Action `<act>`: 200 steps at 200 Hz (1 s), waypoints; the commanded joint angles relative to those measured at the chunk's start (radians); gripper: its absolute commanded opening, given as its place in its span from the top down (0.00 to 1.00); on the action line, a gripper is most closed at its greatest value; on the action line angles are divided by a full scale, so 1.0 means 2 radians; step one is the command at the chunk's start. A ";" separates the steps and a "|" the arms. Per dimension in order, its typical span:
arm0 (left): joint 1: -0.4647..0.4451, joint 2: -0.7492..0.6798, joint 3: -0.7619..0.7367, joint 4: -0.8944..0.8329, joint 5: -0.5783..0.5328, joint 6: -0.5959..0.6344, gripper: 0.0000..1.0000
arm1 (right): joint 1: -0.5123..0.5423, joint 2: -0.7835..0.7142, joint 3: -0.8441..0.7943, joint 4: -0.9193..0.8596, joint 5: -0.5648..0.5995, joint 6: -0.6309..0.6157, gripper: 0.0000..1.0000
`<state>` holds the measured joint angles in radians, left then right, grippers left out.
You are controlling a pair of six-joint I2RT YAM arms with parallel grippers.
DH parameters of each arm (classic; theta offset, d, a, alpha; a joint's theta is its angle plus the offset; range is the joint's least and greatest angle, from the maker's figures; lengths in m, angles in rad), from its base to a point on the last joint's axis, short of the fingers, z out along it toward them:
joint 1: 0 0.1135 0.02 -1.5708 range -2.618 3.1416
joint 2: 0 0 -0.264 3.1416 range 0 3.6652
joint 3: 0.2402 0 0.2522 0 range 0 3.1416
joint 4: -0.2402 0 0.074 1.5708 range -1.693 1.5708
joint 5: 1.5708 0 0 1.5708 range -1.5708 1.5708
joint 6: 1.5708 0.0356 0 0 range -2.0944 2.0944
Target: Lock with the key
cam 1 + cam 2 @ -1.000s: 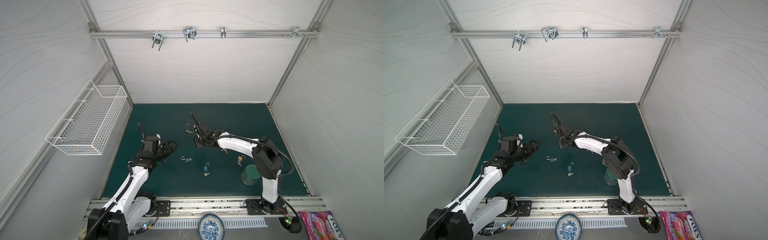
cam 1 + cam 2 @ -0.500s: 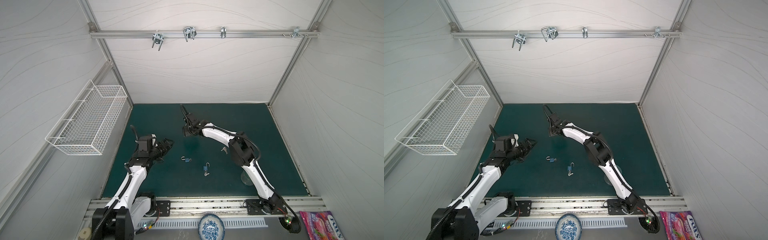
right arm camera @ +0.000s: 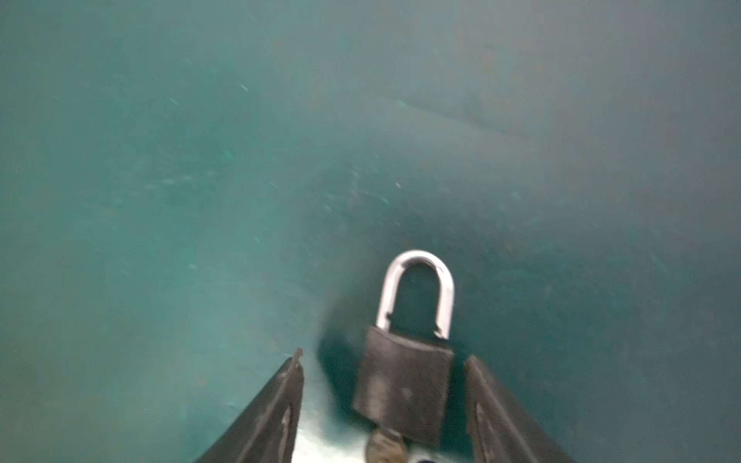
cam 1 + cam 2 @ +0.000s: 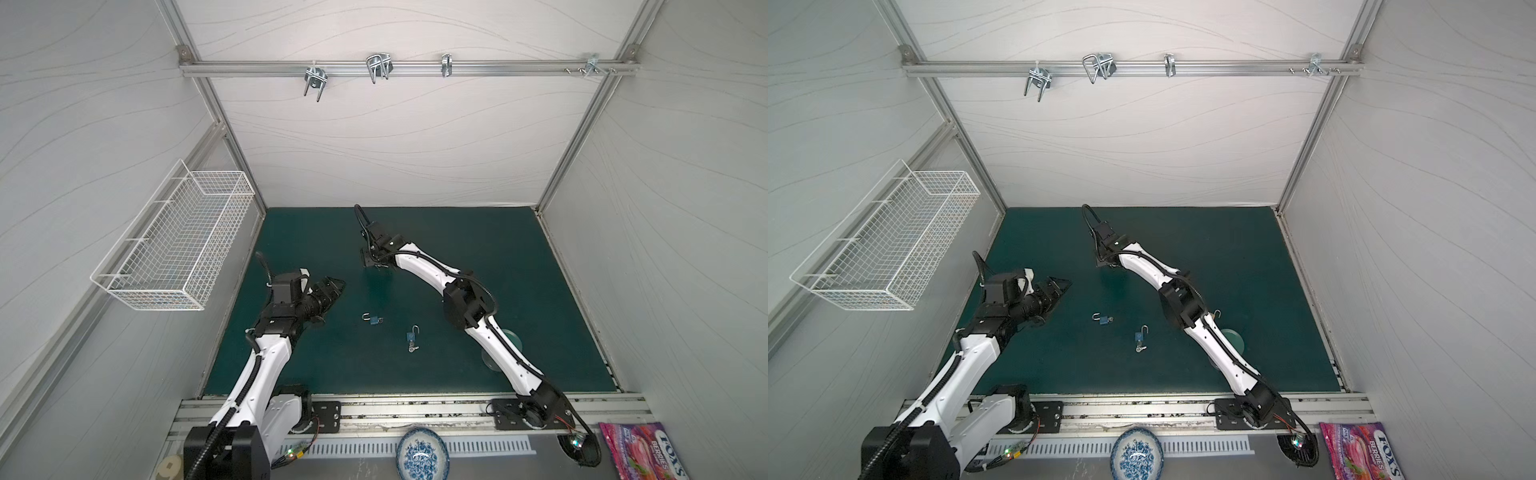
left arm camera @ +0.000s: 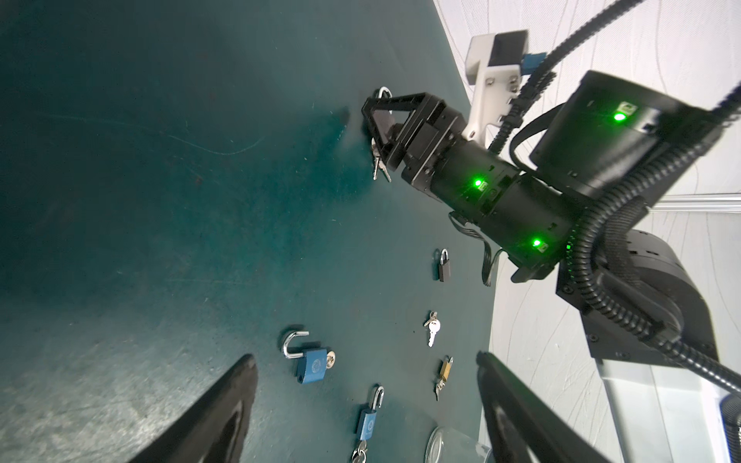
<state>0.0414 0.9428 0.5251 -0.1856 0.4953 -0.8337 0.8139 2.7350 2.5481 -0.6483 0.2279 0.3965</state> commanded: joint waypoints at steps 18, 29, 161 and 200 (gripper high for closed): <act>0.005 0.001 0.019 0.003 0.013 0.002 0.14 | -0.007 0.010 0.014 -0.045 0.017 0.009 0.39; 0.005 0.001 0.020 0.004 0.013 0.003 0.14 | -0.006 0.011 0.014 -0.051 0.016 0.010 0.41; 0.007 0.006 0.027 0.002 0.018 0.006 0.16 | -0.009 0.018 0.008 -0.063 -0.017 -0.020 0.58; 0.008 0.007 0.027 0.002 0.019 0.006 0.16 | -0.010 0.019 0.007 -0.058 -0.019 -0.035 0.43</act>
<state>0.0483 0.9527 0.5278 -0.1860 0.5179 -0.8303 0.8028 2.7350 2.5649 -0.7238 0.2192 0.3477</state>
